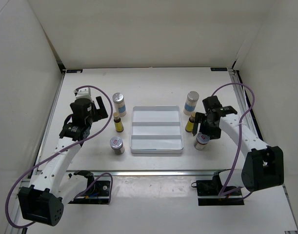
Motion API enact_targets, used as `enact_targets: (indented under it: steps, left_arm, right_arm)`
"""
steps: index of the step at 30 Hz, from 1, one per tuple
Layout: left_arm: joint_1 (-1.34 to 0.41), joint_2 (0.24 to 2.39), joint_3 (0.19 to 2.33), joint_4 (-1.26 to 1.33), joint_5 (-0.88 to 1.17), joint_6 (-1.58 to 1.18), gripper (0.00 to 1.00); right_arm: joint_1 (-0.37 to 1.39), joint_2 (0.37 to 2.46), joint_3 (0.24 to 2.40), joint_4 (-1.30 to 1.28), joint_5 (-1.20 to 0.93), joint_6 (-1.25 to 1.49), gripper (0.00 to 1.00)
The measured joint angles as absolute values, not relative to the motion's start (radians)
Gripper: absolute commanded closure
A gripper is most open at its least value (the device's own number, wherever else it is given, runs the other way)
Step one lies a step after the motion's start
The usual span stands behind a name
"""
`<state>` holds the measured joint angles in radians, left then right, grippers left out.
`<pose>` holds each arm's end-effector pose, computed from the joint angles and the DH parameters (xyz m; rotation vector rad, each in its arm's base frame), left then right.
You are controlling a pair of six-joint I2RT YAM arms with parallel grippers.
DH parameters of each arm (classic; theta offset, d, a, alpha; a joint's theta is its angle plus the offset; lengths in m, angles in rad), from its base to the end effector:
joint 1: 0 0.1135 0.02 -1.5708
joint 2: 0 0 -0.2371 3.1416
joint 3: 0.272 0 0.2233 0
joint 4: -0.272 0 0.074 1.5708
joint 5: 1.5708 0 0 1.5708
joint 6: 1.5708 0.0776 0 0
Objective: Organize the condiment bottles
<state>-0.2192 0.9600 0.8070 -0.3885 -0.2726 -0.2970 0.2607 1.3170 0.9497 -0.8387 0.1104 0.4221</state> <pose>0.2322 -0.0303 0.2576 -0.2425 2.0762 -0.0244 0.2309 0.0527 0.1806 0.2507 2.7501 0.0267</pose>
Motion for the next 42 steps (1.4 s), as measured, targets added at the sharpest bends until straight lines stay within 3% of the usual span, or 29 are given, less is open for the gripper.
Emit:
enact_targets:
  steps: [7,18,22,31,42]
  left_arm:
    - [-0.219,0.958,0.807,-0.389,-0.274,-0.297,0.0]
    - [-0.219,0.958,0.807,-0.389,-0.274,-0.297,0.0]
    - [-0.219,0.958,0.807,-0.389,-0.274,-0.297,0.0]
    - [-0.219,0.958,0.807,-0.389,-0.274,-0.297,0.0]
    - [-0.219,0.958,0.807,-0.389,-0.274,-0.297,0.0]
  right_arm:
    - [0.26,1.317,0.914,-0.838,0.102,0.445,0.34]
    - [0.271,1.304,0.906,-0.836,0.113,0.464,0.87]
    - [0.292,1.28,0.905,-0.865,0.116,0.466,0.97]
    - [0.375,1.202,1.033,-0.987,0.128,0.465,1.0]
    - [0.601,1.201,1.144,-1.016,0.149,0.492,1.0]
